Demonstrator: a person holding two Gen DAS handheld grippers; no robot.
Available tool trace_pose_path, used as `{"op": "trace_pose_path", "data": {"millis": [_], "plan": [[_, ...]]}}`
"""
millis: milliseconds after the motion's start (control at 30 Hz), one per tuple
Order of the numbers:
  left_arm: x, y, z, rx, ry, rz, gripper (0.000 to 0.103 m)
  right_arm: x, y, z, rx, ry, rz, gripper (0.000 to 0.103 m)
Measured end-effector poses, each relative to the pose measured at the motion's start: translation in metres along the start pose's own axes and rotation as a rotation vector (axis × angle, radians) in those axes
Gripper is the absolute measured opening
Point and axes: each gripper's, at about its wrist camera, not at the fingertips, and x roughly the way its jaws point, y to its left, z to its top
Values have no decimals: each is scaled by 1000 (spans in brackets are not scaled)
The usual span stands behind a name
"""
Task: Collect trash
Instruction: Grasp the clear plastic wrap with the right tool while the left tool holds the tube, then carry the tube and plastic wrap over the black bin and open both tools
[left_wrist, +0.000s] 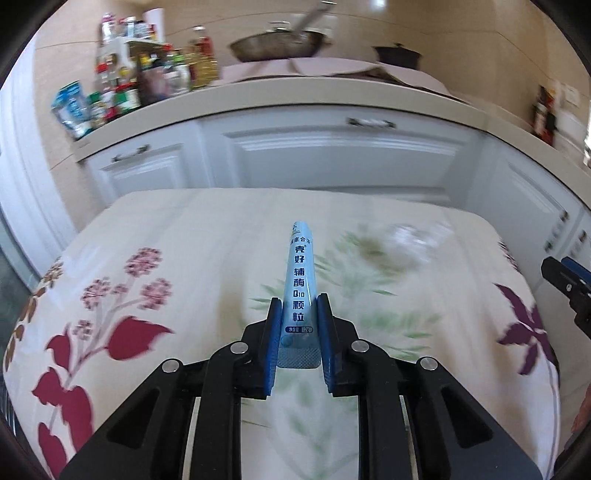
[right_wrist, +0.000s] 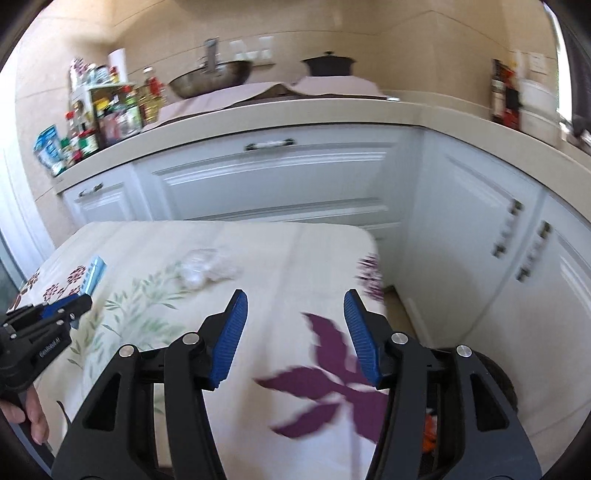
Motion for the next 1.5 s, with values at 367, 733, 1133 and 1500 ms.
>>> {"op": "trace_pose_path", "data": {"millis": [367, 733, 1133, 1500], "plan": [[13, 69, 4, -72, -4, 88, 20, 62, 67, 23, -58, 54, 65, 66], [20, 87, -1, -111, 12, 98, 20, 133, 86, 22, -104, 199, 32, 75], [13, 75, -2, -107, 5, 83, 20, 109, 83, 17, -111, 182, 53, 49], [-21, 17, -8, -42, -41, -23, 20, 18, 54, 0, -77, 66, 1, 49]]}}
